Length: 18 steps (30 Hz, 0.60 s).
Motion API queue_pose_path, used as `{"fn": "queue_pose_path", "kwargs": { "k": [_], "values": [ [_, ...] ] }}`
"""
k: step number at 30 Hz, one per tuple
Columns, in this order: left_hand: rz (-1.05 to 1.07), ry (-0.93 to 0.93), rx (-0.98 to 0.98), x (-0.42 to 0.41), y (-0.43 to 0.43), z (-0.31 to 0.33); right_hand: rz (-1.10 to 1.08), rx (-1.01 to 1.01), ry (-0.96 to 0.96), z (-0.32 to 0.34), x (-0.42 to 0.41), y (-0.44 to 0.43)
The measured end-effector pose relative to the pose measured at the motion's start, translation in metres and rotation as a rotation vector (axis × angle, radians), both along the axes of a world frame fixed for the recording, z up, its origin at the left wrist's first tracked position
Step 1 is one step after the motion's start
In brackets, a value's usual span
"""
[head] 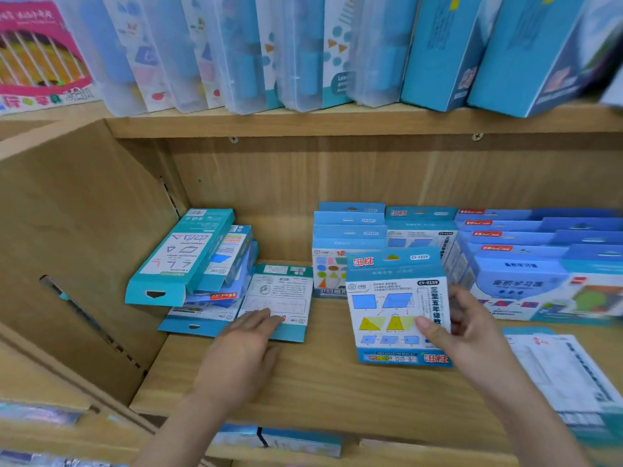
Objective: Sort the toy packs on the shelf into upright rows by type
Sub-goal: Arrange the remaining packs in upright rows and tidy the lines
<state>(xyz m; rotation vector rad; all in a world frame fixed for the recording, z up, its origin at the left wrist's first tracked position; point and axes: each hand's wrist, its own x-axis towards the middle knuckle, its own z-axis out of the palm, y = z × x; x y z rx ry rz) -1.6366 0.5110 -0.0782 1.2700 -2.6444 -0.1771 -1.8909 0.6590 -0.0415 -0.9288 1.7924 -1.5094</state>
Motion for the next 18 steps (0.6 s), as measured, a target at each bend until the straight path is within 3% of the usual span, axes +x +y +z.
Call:
{"fn": "queue_pose_path", "kwargs": {
  "k": [2,6,9,13,18],
  "values": [
    [-0.038,0.107,0.041,-0.009,0.009,0.007,0.015,0.024,0.000,-0.002,-0.005,0.006],
    [-0.168,0.419,0.321,-0.047,0.037,0.035,0.105,0.083,0.042,0.001,-0.013,0.017],
    [-0.235,0.539,0.445,-0.077,0.046,0.049,0.195,0.107,0.070,0.005,-0.017,0.024],
    [-0.213,0.516,0.392,-0.102,0.045,0.064,0.159,0.088,0.074,0.004,-0.029,0.032],
    [-0.230,0.405,0.184,-0.139,0.044,0.092,-0.162,0.014,0.490,0.008,-0.051,0.035]
  ]
}}
